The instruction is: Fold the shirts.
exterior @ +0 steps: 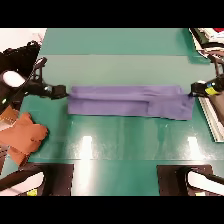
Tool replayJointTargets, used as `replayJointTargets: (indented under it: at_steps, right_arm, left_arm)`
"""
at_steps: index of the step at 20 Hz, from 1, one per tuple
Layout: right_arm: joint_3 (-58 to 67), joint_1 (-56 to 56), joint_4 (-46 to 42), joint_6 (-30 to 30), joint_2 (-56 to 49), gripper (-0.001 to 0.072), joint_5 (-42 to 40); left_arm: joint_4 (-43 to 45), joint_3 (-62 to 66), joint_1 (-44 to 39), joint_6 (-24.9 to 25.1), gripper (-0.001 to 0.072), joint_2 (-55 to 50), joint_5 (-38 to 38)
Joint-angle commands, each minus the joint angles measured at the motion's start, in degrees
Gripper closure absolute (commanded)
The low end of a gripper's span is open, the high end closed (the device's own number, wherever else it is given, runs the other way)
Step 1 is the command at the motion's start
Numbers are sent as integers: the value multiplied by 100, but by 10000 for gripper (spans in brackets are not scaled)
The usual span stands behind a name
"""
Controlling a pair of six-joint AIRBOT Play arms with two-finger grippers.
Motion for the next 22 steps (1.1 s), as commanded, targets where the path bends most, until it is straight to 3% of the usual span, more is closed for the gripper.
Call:
replayJointTargets:
  at_steps: [1, 2, 3, 4, 5, 6, 7, 9, 11, 12, 13, 15, 22]
  right_arm:
    - [890, 7, 251, -35, -1147, 692, -304]
    - [1117, 0, 450, -35, -1416, 644, -348]
    - [1333, -48, 654, -37, -1635, 470, -356]
    - [1567, -105, 940, -96, -1853, 350, -286]
    - [1770, -166, 1200, -203, -2020, 298, -146]
    - [1956, -271, 1373, -297, -2149, 292, 68]
    - [2061, -382, 1414, -343, -2210, 253, 271]
    - [2083, -660, 1464, -474, -2221, 253, 647]
    - [2015, -1016, 1508, -490, -2218, 253, 984]
    - [1910, -1193, 1508, -490, -2221, 253, 1082]
    - [1753, -1349, 1534, -490, -2221, 243, 1128]
    - [1281, -1670, 1908, -623, -2232, 112, 1023]
    - [490, -1729, 3001, -1128, -2927, 116, 796]
  left_arm:
    - [-251, 866, 7, 188, 683, -1353, 568]
    - [-282, 1062, 7, 138, 681, -1587, 605]
    - [-306, 1198, 7, 33, 609, -1729, 623]
    - [-321, 1276, 7, -48, 313, -1808, 643]
    - [-319, 1305, 7, -52, 74, -1812, 629]
    - [-284, 1379, 15, -48, 56, -1810, 463]
    - [-282, 1460, 37, -48, 56, -1797, 197]
    - [-264, 1631, 72, -44, 94, -1735, -481]
    - [-317, 1788, 72, 28, 517, -1727, -1023]
    - [-378, 1801, 70, 46, 683, -1722, -1150]
    - [-481, 1799, 66, 55, 683, -1722, -1226]
    - [-656, 1799, -4, 55, 684, -1722, -1292]
    - [-671, 1799, -1027, 15, 683, -1727, -649]
